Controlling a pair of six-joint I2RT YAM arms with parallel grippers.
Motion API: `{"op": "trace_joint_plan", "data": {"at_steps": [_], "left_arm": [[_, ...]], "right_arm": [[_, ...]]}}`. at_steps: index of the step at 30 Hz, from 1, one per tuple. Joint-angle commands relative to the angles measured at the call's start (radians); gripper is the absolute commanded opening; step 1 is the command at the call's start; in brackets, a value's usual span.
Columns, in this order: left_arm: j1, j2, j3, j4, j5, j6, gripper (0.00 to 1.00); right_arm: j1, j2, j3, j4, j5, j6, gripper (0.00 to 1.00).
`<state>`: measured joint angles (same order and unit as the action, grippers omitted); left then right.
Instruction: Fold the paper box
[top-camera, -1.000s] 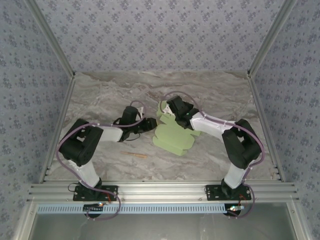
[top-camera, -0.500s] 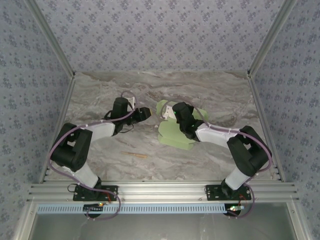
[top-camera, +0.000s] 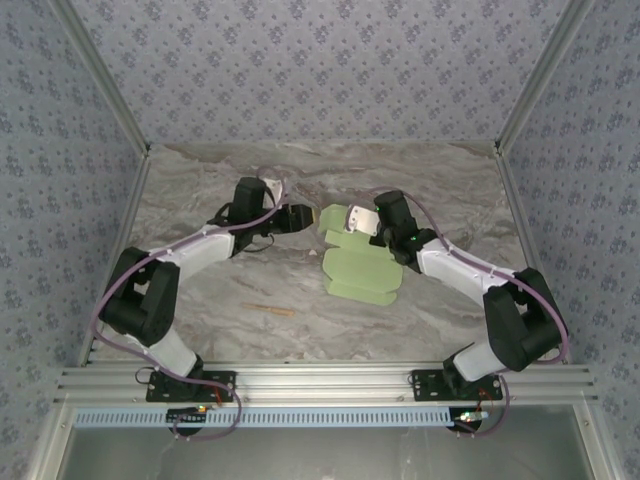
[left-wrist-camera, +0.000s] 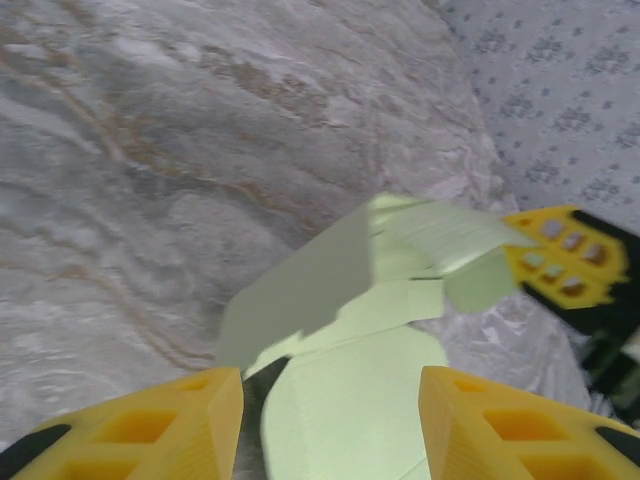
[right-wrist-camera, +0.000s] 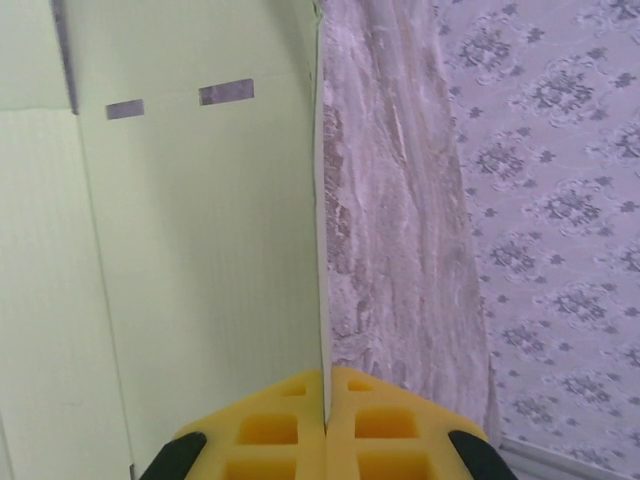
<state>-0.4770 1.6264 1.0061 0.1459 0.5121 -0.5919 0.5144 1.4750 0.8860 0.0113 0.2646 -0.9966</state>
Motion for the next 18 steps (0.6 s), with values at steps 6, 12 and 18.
{"op": "trace_joint_plan", "data": {"at_steps": [6, 12, 18], "left_arm": [[-0.04, 0.002, 0.179, -0.126, -0.017, -0.129, 0.43], [-0.069, 0.076, 0.275, -0.139, 0.0, -0.164, 0.39], [-0.076, 0.129, 0.311, -0.156, -0.009, -0.167, 0.35]], "right_arm": [[0.022, -0.009, 0.028, -0.038, 0.002, 0.026, 0.05], [0.044, -0.011, 0.027, -0.025, 0.037, 0.018, 0.05], [0.058, -0.012, 0.027, -0.027, 0.058, 0.017, 0.05]]}}
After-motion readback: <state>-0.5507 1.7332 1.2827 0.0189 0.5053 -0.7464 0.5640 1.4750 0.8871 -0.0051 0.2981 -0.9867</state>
